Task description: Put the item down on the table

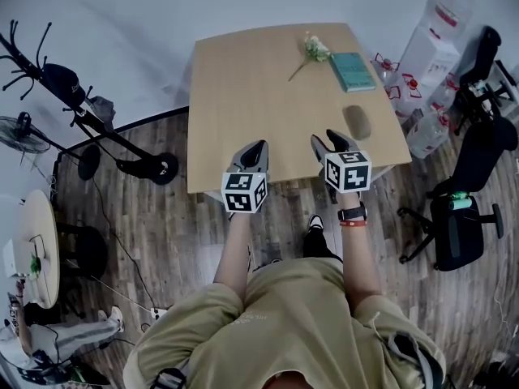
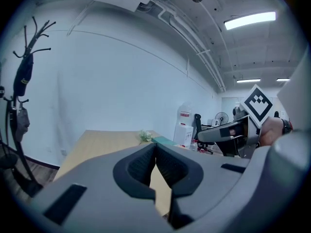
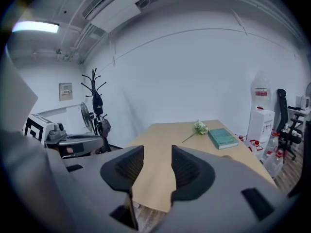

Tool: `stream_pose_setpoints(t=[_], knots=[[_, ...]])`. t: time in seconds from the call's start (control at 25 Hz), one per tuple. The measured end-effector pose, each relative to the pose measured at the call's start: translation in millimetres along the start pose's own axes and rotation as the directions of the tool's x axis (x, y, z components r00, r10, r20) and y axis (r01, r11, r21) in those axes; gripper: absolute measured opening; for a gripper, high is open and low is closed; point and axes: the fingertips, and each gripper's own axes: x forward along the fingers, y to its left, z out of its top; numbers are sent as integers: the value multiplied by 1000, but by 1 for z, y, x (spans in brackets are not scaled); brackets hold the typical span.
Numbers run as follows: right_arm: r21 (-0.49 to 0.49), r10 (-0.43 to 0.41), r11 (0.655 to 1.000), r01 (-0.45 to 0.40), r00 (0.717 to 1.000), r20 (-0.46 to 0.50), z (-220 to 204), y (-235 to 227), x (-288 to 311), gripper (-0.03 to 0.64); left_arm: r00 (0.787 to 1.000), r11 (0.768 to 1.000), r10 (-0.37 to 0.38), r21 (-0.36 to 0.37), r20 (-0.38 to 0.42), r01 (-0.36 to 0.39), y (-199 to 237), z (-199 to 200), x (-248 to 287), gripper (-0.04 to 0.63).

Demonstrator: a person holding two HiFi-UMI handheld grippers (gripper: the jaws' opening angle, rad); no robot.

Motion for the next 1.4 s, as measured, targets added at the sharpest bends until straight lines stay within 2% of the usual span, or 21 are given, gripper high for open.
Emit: stream_pose_setpoints(t=[0.32,0.8,1.0,1.12,1.4], knots=[[-18,27,1000,-26,999,45,1,52,-27,132,998,1000,27,11,55,-28,5,14,-46,23],[-35,-20,999,28,978,209,25,81,-63,15,993,999,41,29,113,-44,4,28,-83,23],[-62,-55,995,75,960,274,28,81,-79,15,991,996,47,64,122,-56,-7,32,-93,23],[-72,-74,993,97,960,268,24,77,-81,14,988,996,49,69,143,-59,-11,38,-97,23],[-51,-61,996,75,972,228,9,76,-76,15,987,997,57,52,152,-65,-10,37,-97,23]])
